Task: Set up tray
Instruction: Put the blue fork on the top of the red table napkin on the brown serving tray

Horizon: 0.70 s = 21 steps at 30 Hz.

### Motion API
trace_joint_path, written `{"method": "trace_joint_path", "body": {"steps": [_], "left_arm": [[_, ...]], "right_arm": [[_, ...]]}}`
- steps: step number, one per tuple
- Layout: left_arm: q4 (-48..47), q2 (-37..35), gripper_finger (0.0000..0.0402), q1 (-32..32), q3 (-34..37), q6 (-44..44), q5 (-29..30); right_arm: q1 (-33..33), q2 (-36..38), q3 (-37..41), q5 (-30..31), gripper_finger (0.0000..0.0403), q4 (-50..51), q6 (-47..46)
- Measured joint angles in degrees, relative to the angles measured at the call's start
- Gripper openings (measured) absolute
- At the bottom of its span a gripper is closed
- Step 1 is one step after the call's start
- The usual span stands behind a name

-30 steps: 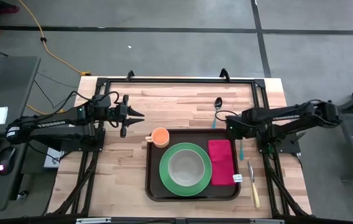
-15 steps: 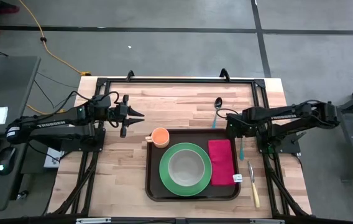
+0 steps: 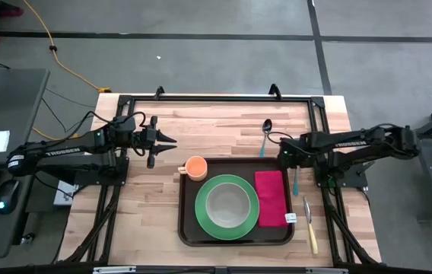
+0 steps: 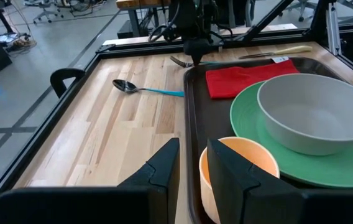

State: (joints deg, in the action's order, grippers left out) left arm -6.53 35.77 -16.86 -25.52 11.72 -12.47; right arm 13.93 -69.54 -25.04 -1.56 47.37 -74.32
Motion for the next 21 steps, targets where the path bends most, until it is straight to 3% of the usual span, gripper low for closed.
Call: {"method": "trace_joint_path", "body": {"steps": [15, 21], "left_arm": [[0.03, -0.02, 0.0113, 0.0, 0.0, 0.0, 0.02], [0.03, -0.02, 0.0113, 0.01, 0.0, 0.01, 0.04]], "right_arm": [[-0.11, 0.25, -0.13, 1.54, 0.0118, -1.14, -1.02], [-0.11, 0.22, -0.11, 2.13, 0.0089, -1.14, -2.01]]}}
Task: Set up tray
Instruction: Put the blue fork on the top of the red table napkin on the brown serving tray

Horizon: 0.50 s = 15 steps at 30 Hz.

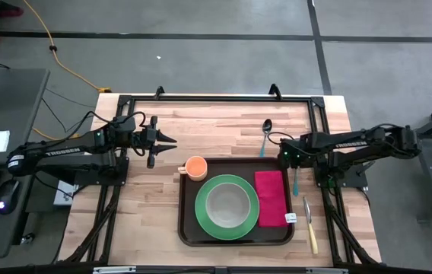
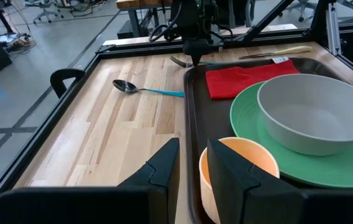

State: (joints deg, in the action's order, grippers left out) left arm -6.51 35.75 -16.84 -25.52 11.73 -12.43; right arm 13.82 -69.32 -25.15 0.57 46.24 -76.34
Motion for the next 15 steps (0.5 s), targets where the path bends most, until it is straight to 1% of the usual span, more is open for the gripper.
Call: {"method": "trace_joint_path", "body": {"steps": [7, 15], "left_arm": [[-0.02, 0.0, 0.0113, 0.0, 0.0, 0.0, 0.0], [-0.02, 0.0, 0.0113, 0.0, 0.0, 0.0, 0.0]], "right_arm": [[0.0, 0.0, 0.02, 0.71, 0.0047, 0.24, -0.37], [0.0, -0.02, 0.02, 1.26, 0.0016, 0.88, -0.37]]}}
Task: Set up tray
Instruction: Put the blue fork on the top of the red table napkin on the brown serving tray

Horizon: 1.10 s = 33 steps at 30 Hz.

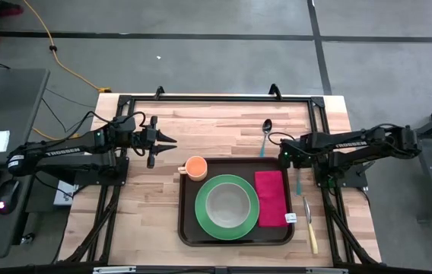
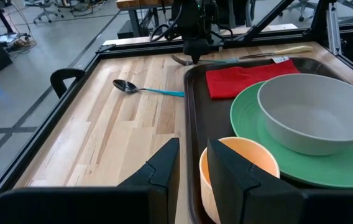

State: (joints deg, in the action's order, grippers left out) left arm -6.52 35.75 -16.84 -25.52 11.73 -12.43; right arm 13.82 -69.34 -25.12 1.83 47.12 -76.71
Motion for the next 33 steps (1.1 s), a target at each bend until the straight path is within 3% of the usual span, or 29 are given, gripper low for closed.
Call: {"method": "trace_joint_path", "body": {"steps": [12, 20, 33], "left_arm": [[0.0, 0.0, 0.0113, 0.0, 0.0, 0.02, 1.04], [-0.02, 0.0, 0.0113, -0.02, 0.0, 0.02, 1.44], [-0.03, 0.01, 0.0113, -0.01, 0.0, 0.02, 1.53]], "right_arm": [[0.0, 0.0, -0.13, -0.4, 0.0004, 0.1, 0.52], [0.09, -0.06, -5.44, 2.85, 0.0004, 1.64, 3.6], [0.04, -0.11, -6.19, 1.61, 0.0004, 3.87, 3.72]]}}
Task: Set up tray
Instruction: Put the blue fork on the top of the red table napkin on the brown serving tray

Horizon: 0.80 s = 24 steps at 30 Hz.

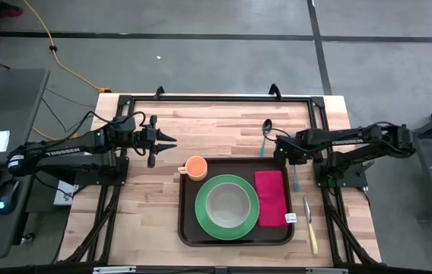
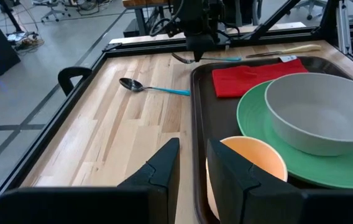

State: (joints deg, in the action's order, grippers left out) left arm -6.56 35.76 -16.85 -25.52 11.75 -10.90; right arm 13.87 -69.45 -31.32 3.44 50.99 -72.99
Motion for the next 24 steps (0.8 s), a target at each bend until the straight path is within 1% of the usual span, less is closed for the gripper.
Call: {"method": "trace_joint_path", "body": {"steps": [5, 9, 13, 20, 24], "left_arm": [[0.01, -0.01, 0.0113, -0.01, 0.0, 0.0, 0.02], [-0.01, 0.0, 0.0113, 0.01, 0.0, 0.01, 0.0], [-0.01, -0.01, 0.0113, -0.01, 0.0, 0.0, 0.0], [-0.01, 0.0, 0.0113, -0.01, 0.0, 0.0, -0.01], [-0.01, -0.01, 0.0113, -0.01, 0.0, 0.0, -0.02]], "right_arm": [[0.0, 0.02, -2.22, -0.87, 0.0006, 1.33, 1.31], [0.0, 0.02, -5.09, -0.39, 0.0002, 5.05, 2.51], [0.0, 0.04, -7.83, -0.35, 0.0007, 8.61, 2.54], [-0.02, 0.04, -11.24, -1.14, 0.0002, 9.18, 2.77], [-0.02, 0.04, -12.67, -2.81, 0.0004, 9.17, 2.63]]}}
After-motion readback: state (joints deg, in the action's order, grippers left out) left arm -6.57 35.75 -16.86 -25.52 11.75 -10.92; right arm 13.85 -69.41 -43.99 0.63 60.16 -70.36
